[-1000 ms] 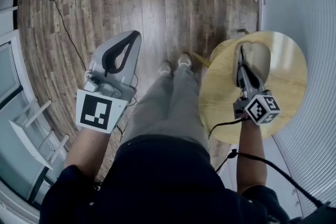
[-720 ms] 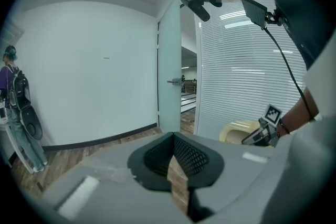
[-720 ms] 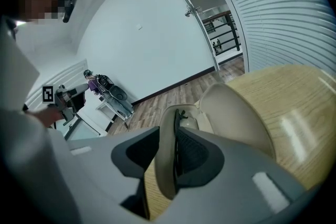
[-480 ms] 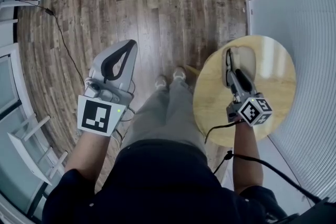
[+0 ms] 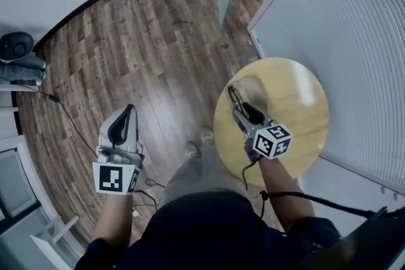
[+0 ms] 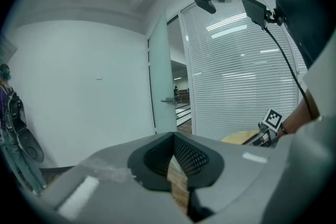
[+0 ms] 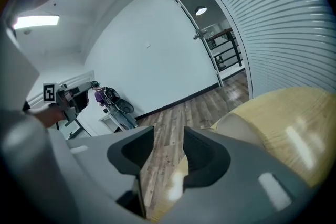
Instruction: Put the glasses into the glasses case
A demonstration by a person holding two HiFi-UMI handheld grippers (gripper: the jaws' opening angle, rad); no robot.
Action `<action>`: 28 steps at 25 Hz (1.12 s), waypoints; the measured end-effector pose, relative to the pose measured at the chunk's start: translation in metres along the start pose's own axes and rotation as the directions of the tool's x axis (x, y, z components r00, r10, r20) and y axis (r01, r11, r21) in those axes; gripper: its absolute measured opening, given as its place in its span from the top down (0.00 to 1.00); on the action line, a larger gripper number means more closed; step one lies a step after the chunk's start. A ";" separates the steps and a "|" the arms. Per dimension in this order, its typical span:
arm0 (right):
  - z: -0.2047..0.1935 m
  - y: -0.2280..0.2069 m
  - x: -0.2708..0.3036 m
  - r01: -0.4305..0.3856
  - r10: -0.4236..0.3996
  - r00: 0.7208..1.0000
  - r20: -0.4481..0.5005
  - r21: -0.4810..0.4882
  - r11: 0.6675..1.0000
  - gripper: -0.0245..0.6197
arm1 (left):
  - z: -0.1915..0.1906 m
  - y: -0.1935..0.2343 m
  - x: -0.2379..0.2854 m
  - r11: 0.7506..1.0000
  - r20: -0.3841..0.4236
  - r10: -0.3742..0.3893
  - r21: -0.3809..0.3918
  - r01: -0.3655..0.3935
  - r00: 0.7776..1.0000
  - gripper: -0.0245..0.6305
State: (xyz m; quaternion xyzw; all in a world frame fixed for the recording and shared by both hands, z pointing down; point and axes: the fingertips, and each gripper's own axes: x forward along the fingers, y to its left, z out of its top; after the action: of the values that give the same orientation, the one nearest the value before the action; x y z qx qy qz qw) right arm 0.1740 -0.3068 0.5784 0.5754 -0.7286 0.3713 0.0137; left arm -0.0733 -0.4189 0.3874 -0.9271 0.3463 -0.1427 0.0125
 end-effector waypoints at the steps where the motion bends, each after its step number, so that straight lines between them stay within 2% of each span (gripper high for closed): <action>1: 0.001 0.009 -0.003 -0.008 0.008 1.000 0.007 -0.007 1.000 0.67 | 0.005 -0.002 -0.006 1.000 0.006 -0.005 0.000 0.005 1.000 0.95; 9: 0.036 0.051 -0.029 -0.043 0.047 0.995 0.090 -0.047 0.998 0.68 | 0.059 -0.011 -0.041 0.999 0.094 -0.021 0.040 0.018 0.995 0.95; 17: 0.049 0.065 -0.067 -0.004 0.012 0.991 0.131 -0.061 0.998 0.68 | 0.079 -0.016 -0.072 0.999 0.134 -0.026 0.051 0.020 0.991 0.95; 21: 0.058 0.074 -0.084 0.015 -0.002 0.987 0.163 -0.079 0.997 0.77 | 0.095 -0.018 -0.086 0.998 0.176 -0.025 0.060 0.014 0.984 0.95; 24: 0.069 0.081 -0.107 0.011 0.008 0.975 0.220 -0.086 0.996 0.90 | 0.107 -0.025 -0.097 0.998 0.199 -0.024 0.069 0.011 0.980 0.95; 28: 0.083 0.083 -0.133 0.003 0.010 0.947 0.320 -0.039 0.999 0.94 | 0.121 -0.032 -0.103 0.995 0.230 -0.043 0.097 0.021 0.972 0.95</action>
State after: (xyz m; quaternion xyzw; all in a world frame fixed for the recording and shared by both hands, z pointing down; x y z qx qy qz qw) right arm 0.1827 -0.2382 0.4152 0.6263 -0.7292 0.2589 -0.0943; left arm -0.0936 -0.3375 0.2488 -0.9413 0.3204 -0.0498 0.0940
